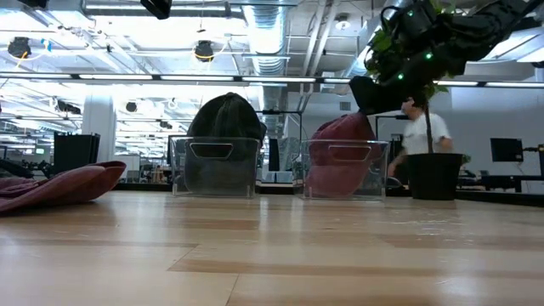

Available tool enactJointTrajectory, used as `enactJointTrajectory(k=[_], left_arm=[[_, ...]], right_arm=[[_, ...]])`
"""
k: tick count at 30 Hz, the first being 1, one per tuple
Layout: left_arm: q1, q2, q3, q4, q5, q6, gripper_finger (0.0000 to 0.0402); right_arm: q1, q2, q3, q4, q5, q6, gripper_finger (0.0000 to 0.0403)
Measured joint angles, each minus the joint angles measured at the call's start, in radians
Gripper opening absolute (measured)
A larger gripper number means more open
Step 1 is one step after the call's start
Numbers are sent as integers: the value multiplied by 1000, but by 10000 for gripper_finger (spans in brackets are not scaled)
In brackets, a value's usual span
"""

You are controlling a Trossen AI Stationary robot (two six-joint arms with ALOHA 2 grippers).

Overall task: Pick & Place hat
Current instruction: Put the right red cap into the right transparent bin

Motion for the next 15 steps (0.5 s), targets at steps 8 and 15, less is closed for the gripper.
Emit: enactJointTrajectory(k=[8, 15], left_arm=[[0, 0, 0, -7, 0, 0, 121], [0, 0, 0, -8, 0, 0, 121]], right_arm=[[123, 0, 0, -19, -17, -57, 70], [161, -4, 0, 13, 6, -109, 70]])
